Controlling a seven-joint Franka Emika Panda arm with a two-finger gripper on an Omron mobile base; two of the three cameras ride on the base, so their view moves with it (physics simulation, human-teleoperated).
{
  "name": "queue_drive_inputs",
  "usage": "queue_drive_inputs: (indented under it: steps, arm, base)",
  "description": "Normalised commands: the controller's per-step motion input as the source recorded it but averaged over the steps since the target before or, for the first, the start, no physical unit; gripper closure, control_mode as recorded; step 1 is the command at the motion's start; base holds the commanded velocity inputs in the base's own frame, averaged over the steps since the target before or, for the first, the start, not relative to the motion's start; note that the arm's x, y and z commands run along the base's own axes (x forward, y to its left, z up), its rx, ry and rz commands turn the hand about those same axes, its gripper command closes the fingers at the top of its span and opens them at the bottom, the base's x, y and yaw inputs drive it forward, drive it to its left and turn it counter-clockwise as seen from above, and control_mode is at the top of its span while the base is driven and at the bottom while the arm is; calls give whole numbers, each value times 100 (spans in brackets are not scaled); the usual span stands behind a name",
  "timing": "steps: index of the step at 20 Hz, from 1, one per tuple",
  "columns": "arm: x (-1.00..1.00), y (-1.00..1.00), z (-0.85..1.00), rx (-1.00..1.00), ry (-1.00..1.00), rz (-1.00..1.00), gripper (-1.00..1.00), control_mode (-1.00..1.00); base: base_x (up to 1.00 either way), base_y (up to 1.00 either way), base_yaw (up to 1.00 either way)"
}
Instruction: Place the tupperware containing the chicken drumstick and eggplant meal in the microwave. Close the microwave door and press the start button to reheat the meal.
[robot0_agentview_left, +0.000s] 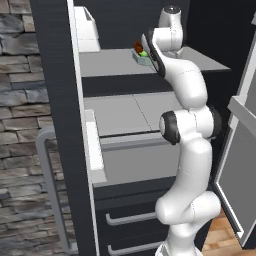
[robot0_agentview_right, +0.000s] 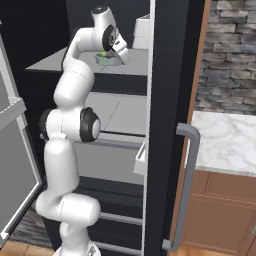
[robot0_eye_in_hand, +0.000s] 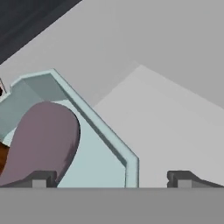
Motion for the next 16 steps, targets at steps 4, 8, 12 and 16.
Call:
queue_drive_inputs:
  steps: [4,8,12,16]
  arm:
    - [8,-15,-16,0,0,-15,-100,-100]
    - [16,-7,-19,0,0,-11,-100,-100]
    - [10,-1,-26,0,0,-8,-100,-100]
    - [7,0,-23,0,0,-5,-100,-100]
  base:
    - [0,0,0]
    - [0,0,0]
    - [0,0,0]
    - [0,0,0]
